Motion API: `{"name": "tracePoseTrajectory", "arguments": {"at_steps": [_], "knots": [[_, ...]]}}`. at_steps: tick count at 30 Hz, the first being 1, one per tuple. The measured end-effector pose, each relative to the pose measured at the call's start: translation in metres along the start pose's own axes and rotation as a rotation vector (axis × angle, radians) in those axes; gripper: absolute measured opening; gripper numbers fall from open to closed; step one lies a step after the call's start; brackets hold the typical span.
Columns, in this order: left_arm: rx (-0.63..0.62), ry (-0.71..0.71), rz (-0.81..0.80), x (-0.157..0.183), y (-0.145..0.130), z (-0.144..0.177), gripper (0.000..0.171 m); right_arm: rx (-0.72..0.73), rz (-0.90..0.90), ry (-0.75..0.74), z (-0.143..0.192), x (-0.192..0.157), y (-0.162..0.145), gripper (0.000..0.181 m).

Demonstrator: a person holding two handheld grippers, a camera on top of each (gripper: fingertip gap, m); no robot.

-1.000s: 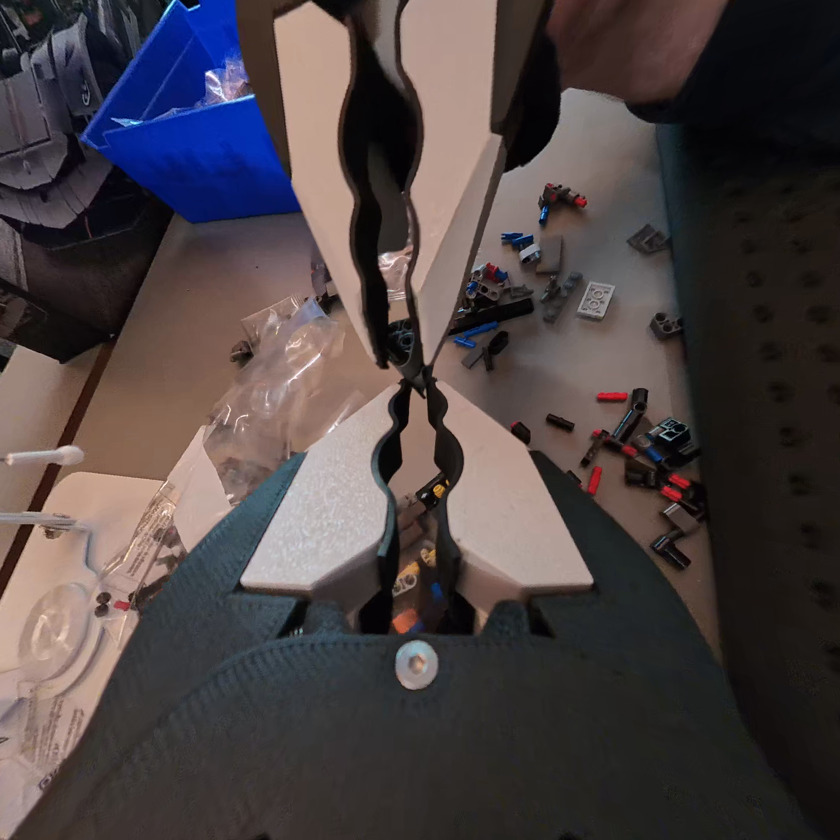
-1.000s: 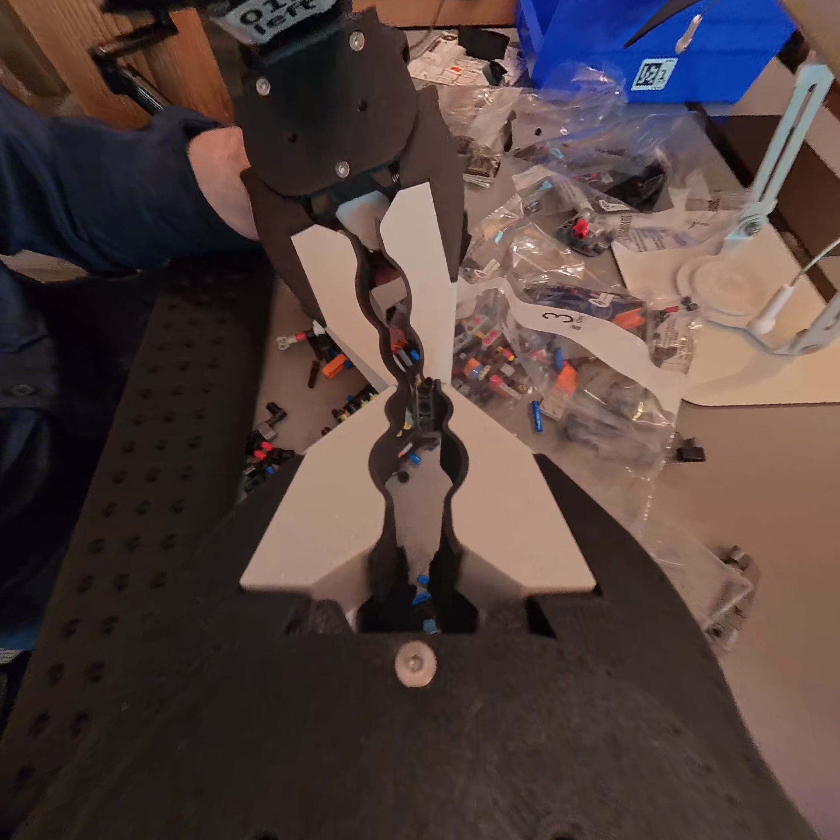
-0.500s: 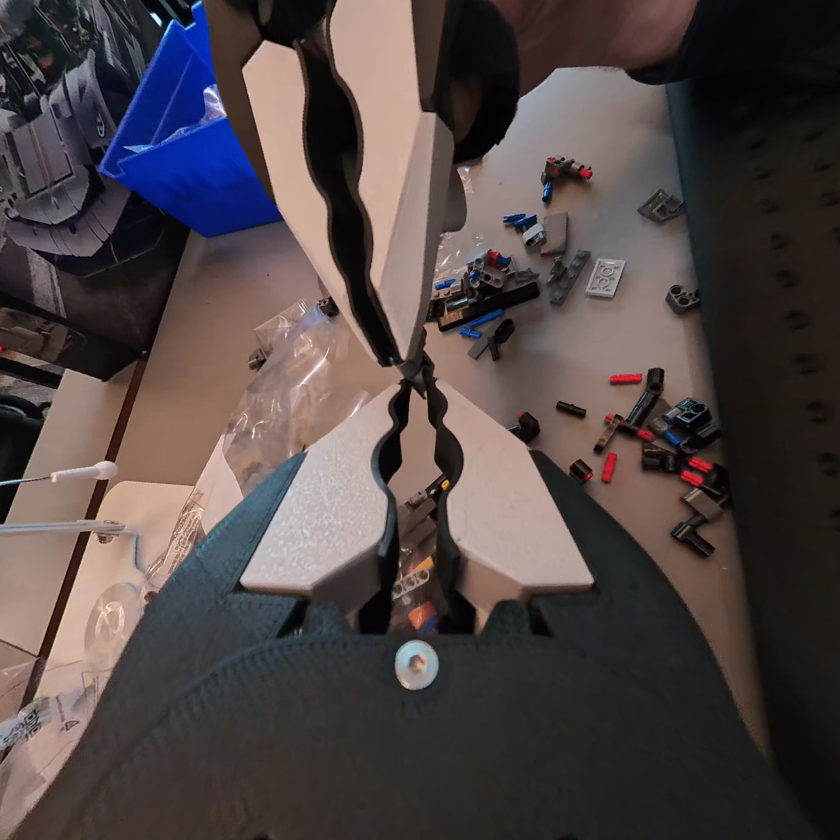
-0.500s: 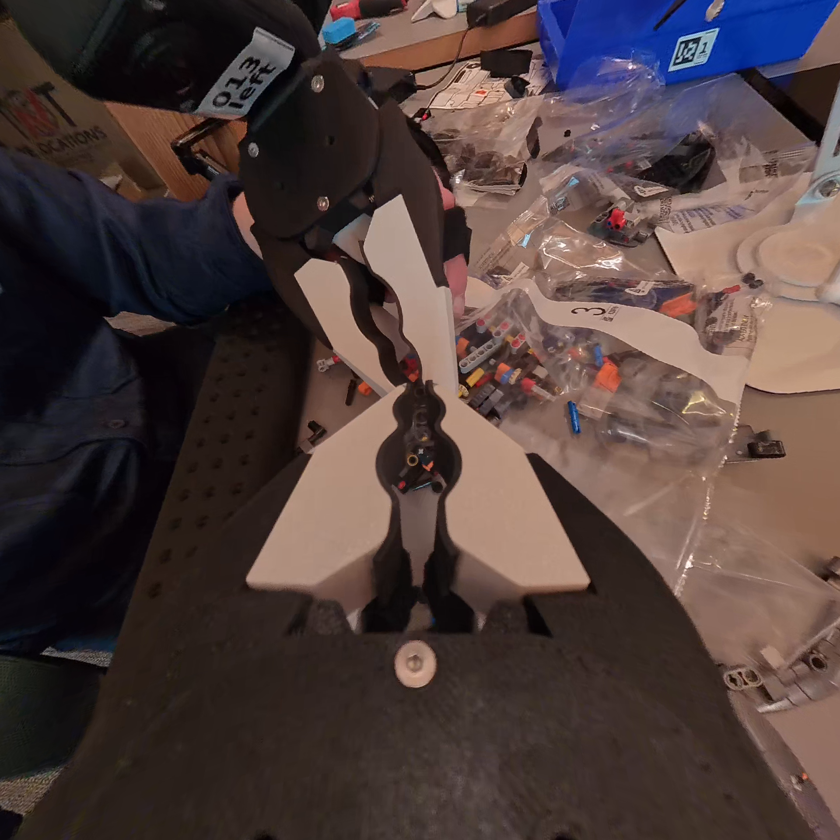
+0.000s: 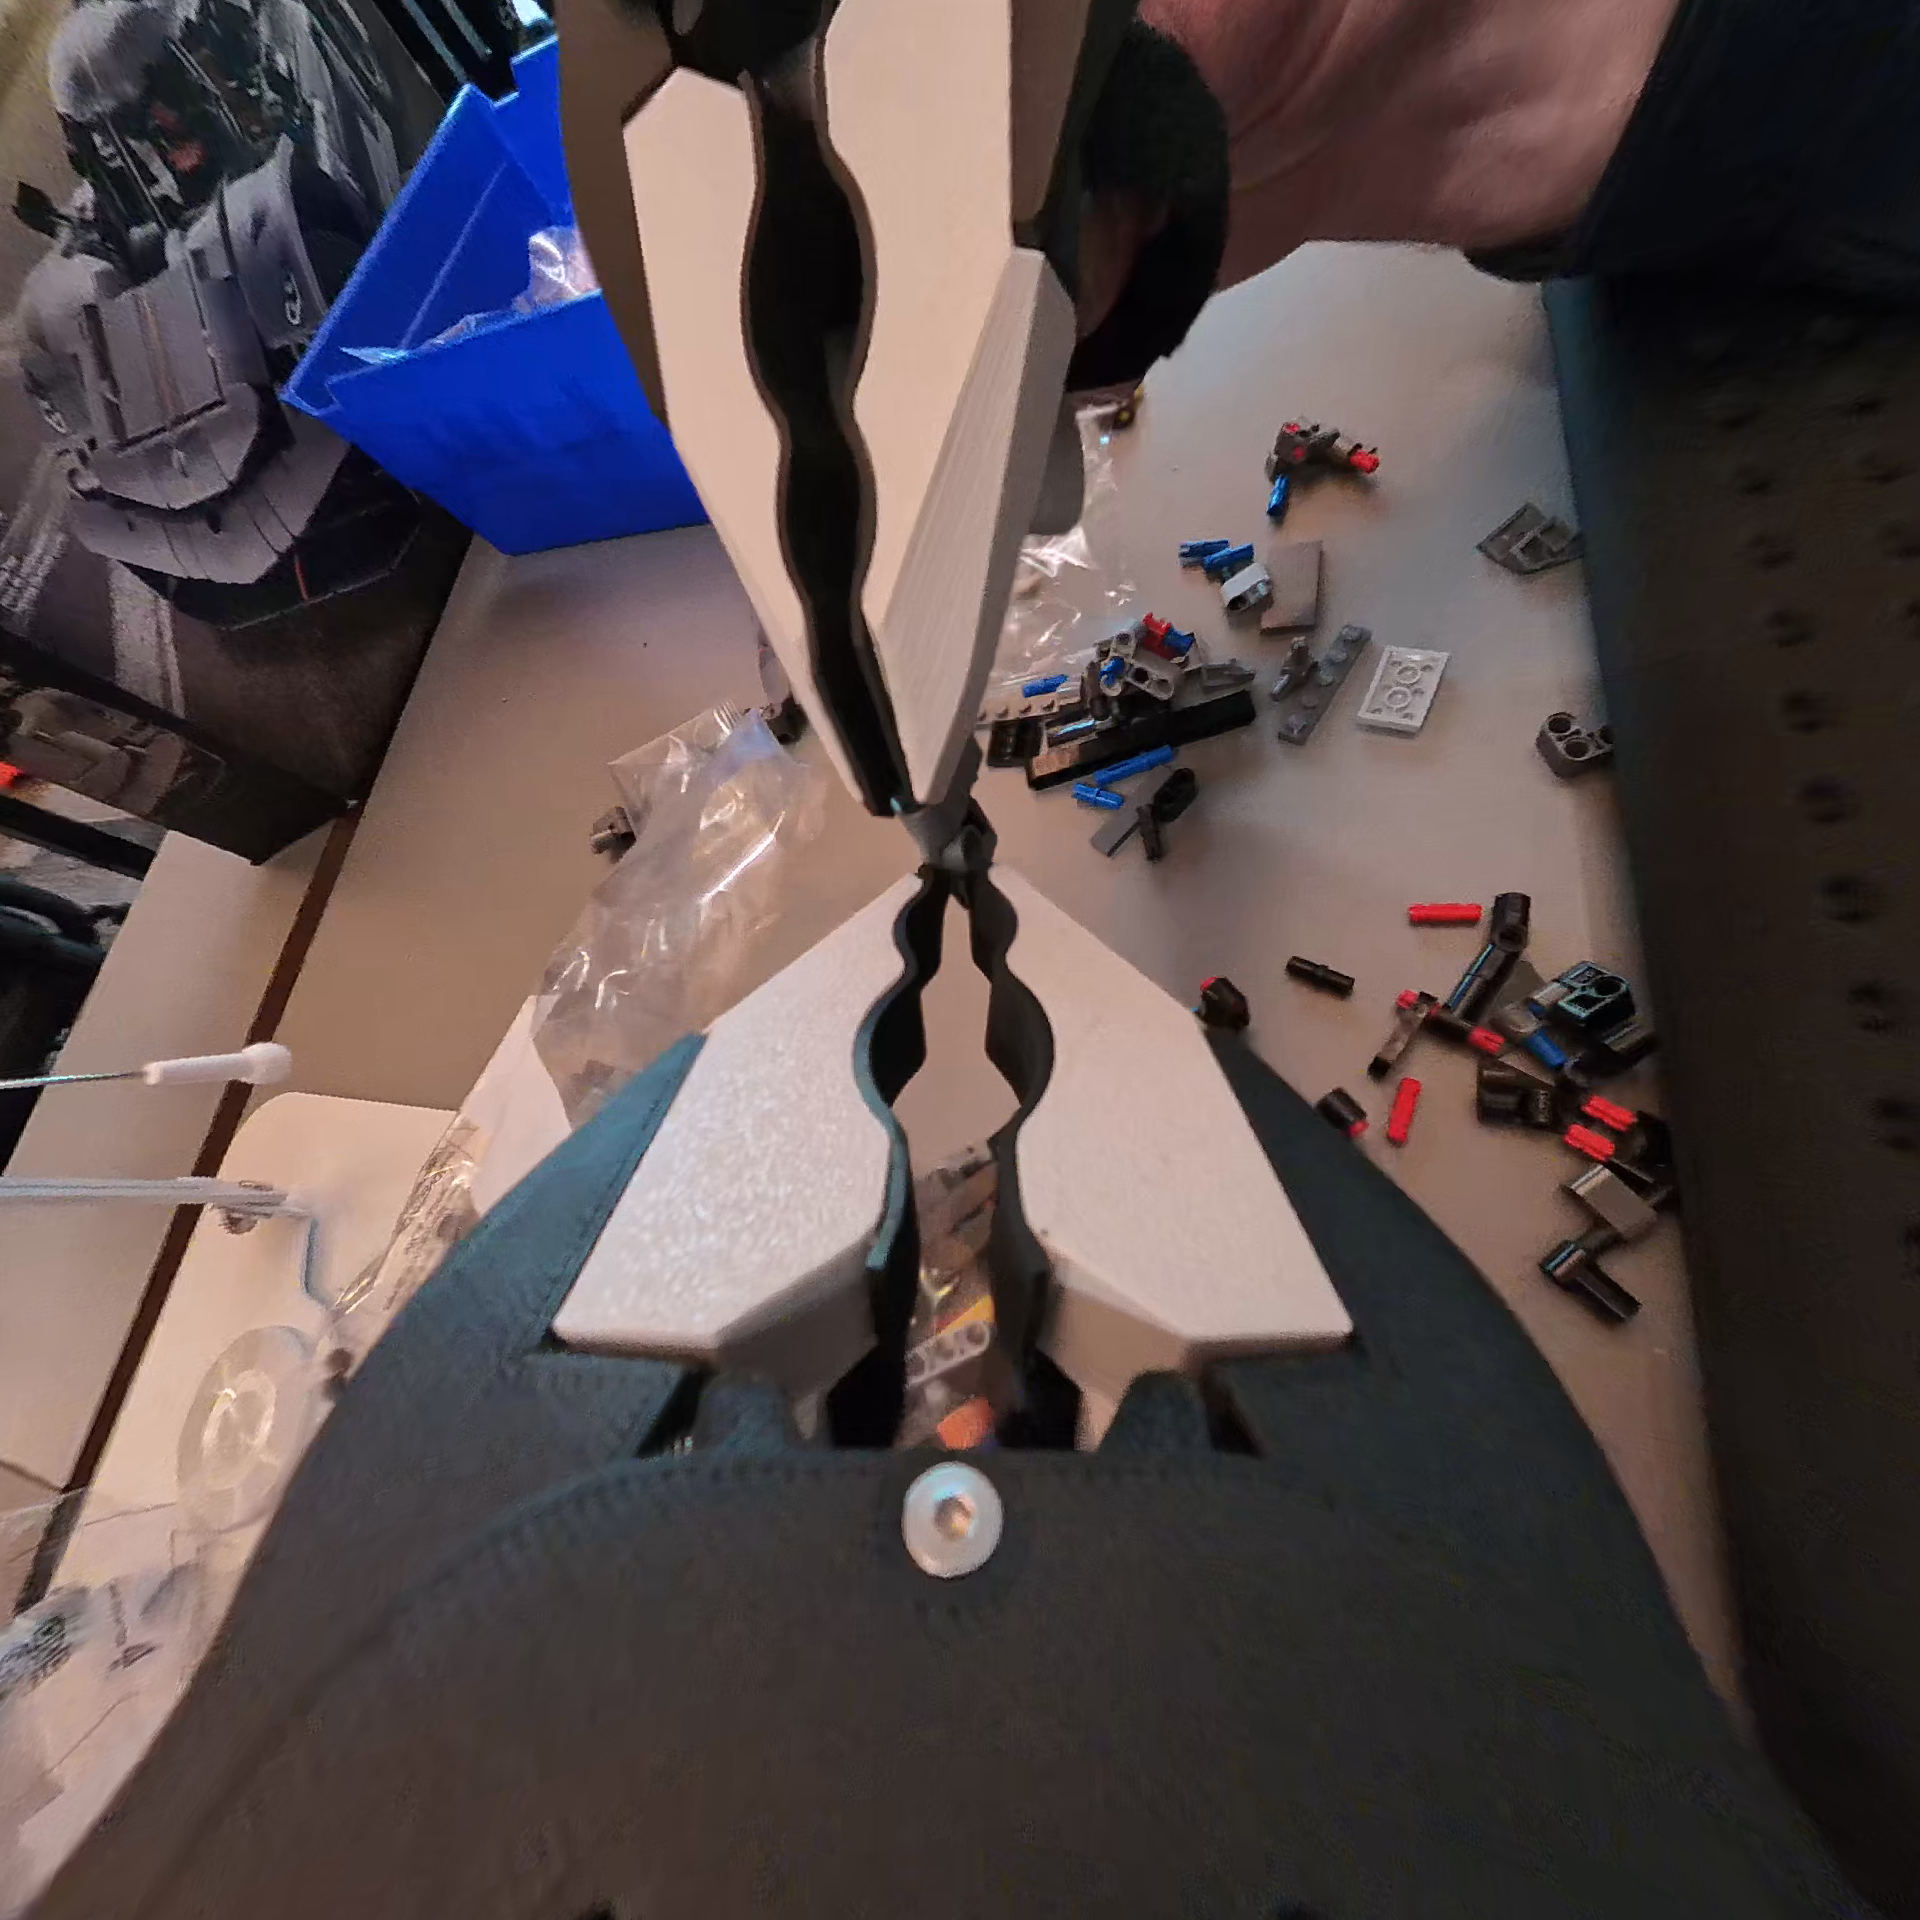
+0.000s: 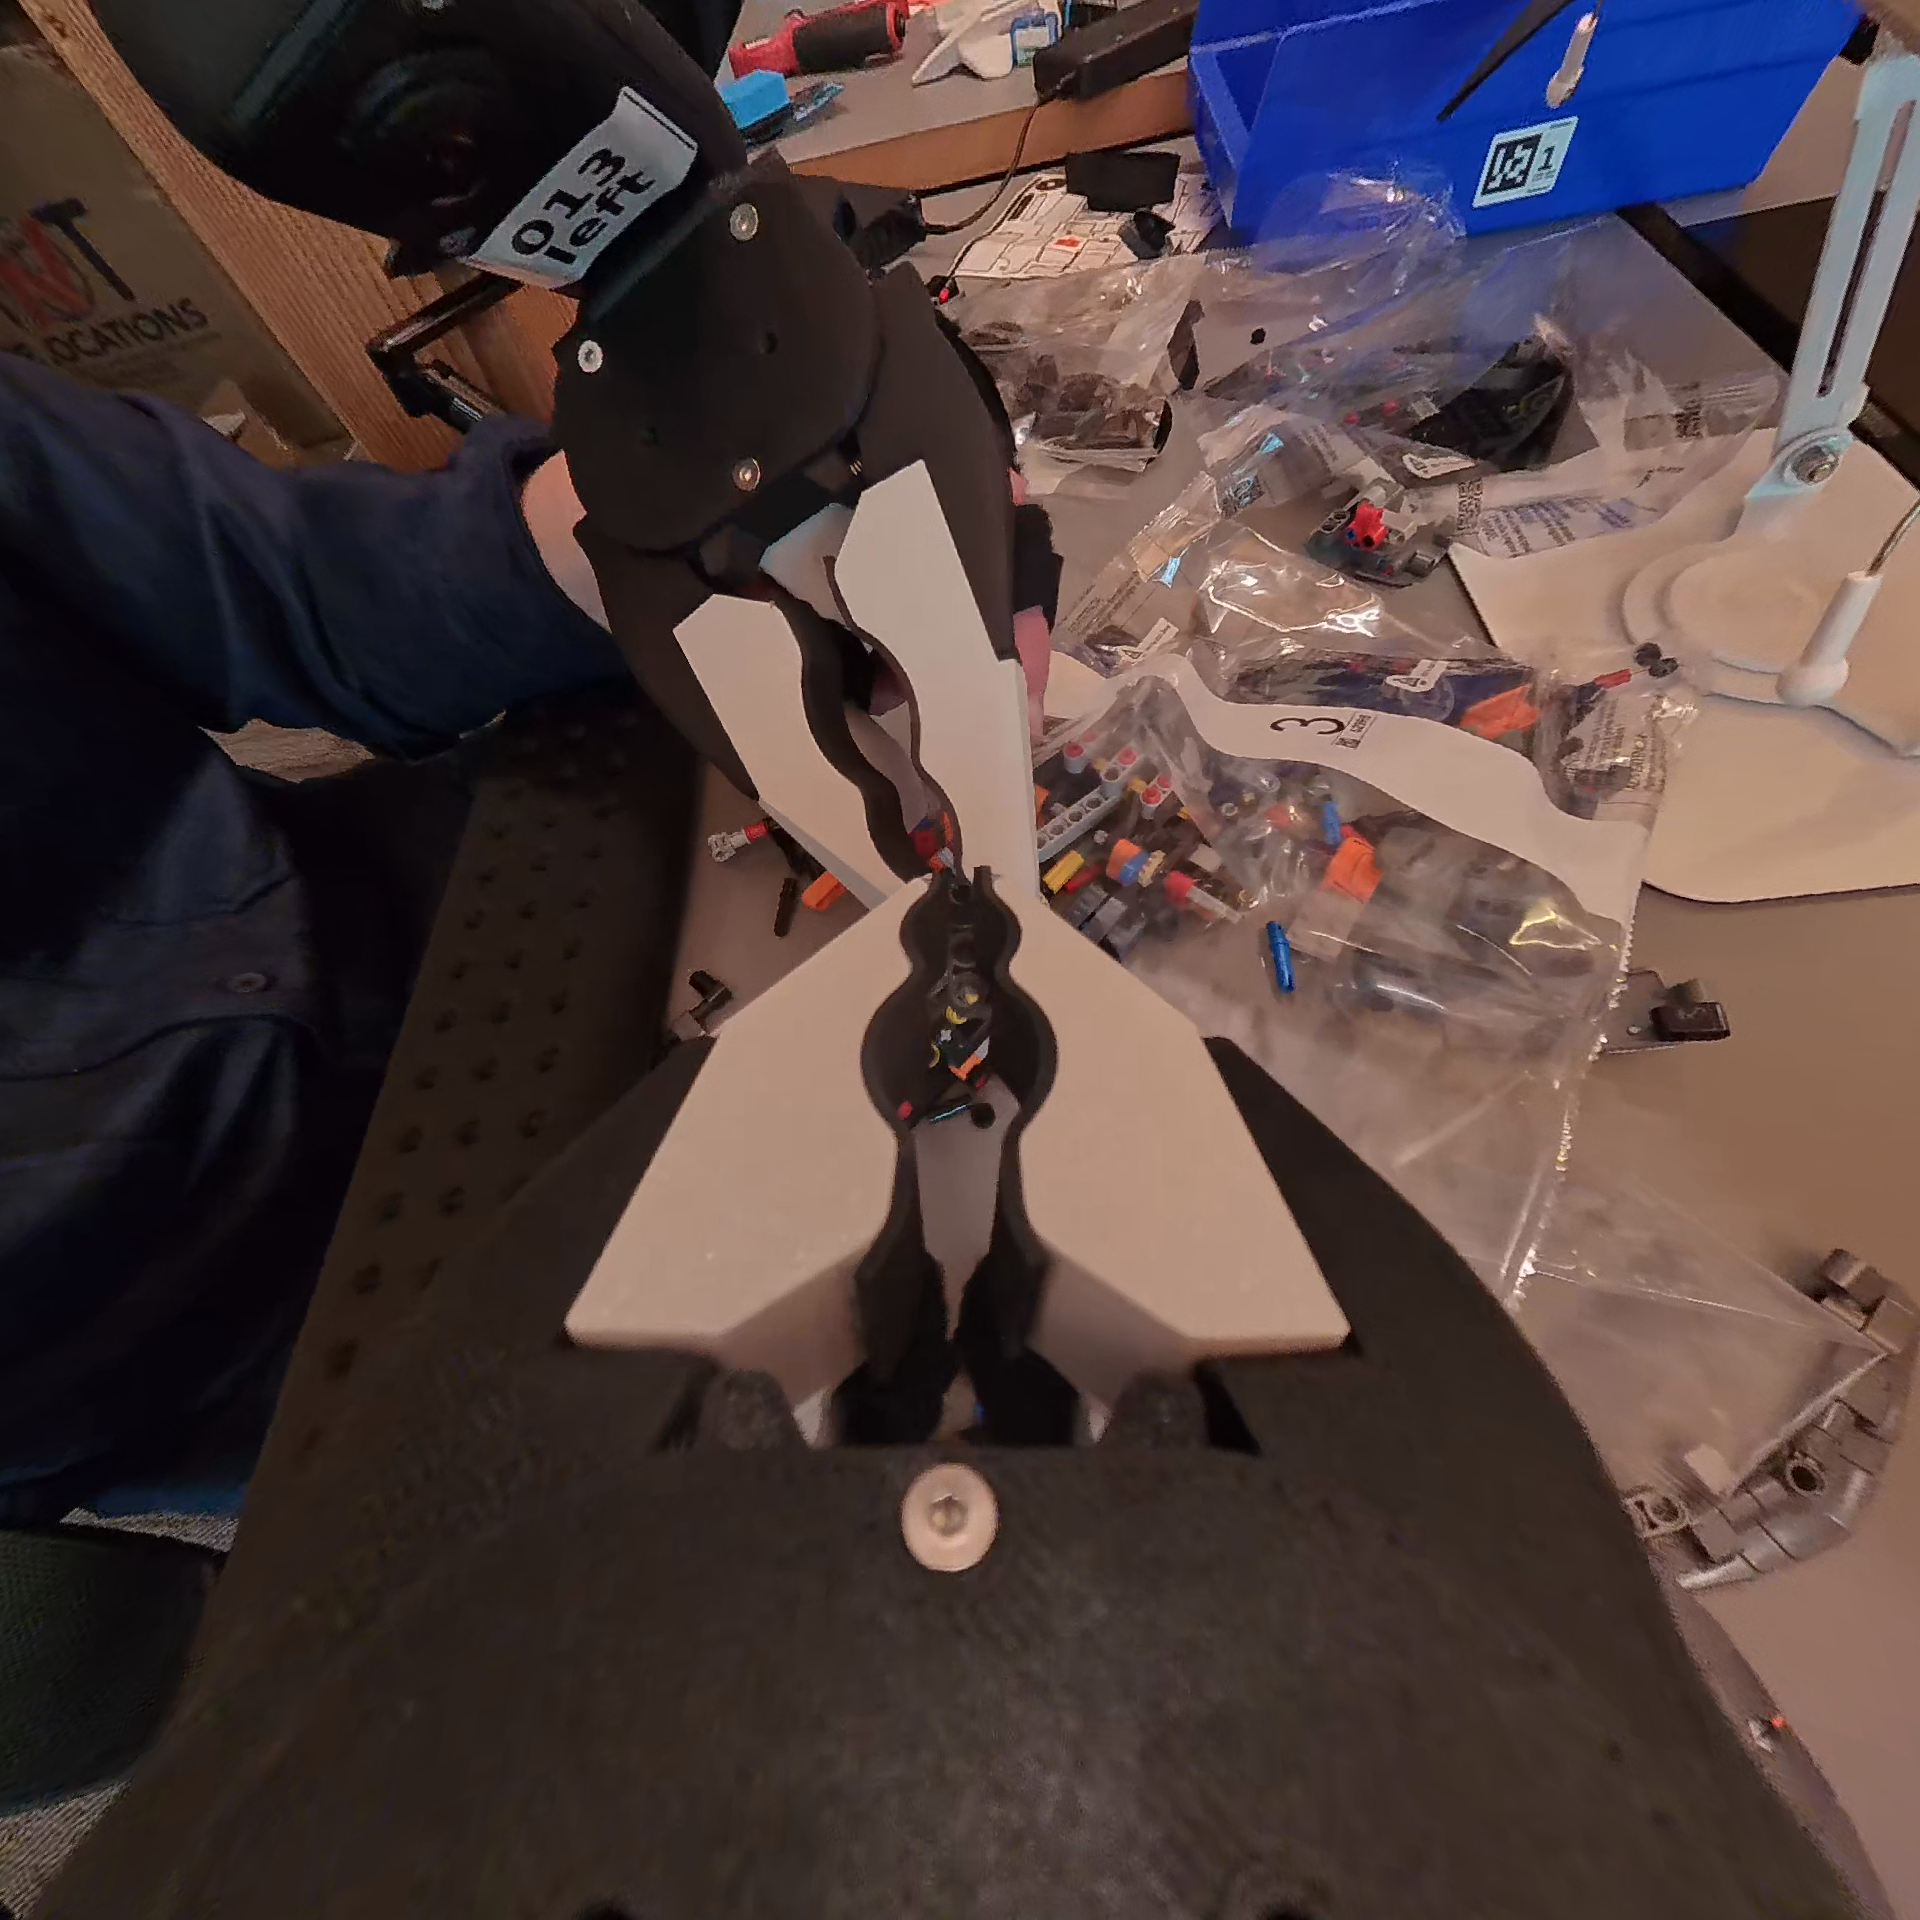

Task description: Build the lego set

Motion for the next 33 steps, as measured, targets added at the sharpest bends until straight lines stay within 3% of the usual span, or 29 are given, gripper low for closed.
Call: {"name": "tracePoseTrajectory", "arguments": {"at_steps": [12, 13, 14, 15, 17, 18, 22, 24, 29, 33], "knots": [[-0.039, 0.069, -0.086, 0.0, 0.005, 0.015, 0.0, 0.011, 0.043, -0.031, 0.008, -0.006, 0.003, 0.0], [-0.079, 0.076, -0.092, -0.001, 0.002, 0.016, 0.0, 0.01, 0.043, -0.037, 0.009, -0.005, 0.003, 0.0], [-0.222, 0.11, -0.123, -0.003, -0.01, 0.013, 0.0, 0.042, 0.043, -0.044, 0.014, -0.005, 0.004, 0.0], [-0.246, 0.097, -0.116, -0.003, -0.022, 0.013, 0.0, 0.125, 0.034, -0.049, 0.026, -0.005, 0.007, 0.0], [-0.101, 0.073, -0.056, -0.004, -0.013, 0.024, 0.0, 0.191, 0.026, -0.1, 0.055, -0.003, 0.006, 0.0], [-0.103, 0.106, -0.092, -0.005, -0.005, 0.027, 0.0, 0.158, 0.031, -0.129, 0.056, -0.002, 0.002, 0.0], [-0.131, 0.081, -0.075, -0.007, -0.007, 0.019, 0.0, -0.041, -0.029, -0.13, 0.03, 0.014, -0.02, 0.001], [-0.089, 0.071, -0.021, -0.011, -0.01, 0.025, 0.0, -0.142, -0.025, -0.143, 0.017, 0.019, -0.029, 0.001], [-0.045, 0.16, 0.028, -0.022, -0.01, 0.039, 0.0, -0.221, -0.037, -0.191, -0.01, 0.026, -0.027, 0.001], [-0.057, 0.165, 0.03, -0.021, -0.01, 0.034, 0.0, -0.214, -0.05, -0.338, -0.033, 0.043, -0.019, 0.004]]}}
Point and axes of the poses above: each gripper's, where its closed fingertips meet, z back along the fingers, y out of its top, x = y × z across the jaws, the point moved 10 cm from there along z, back along the fingers, and after that the axes turned 1 degree about -x, right-handed, at the moved point
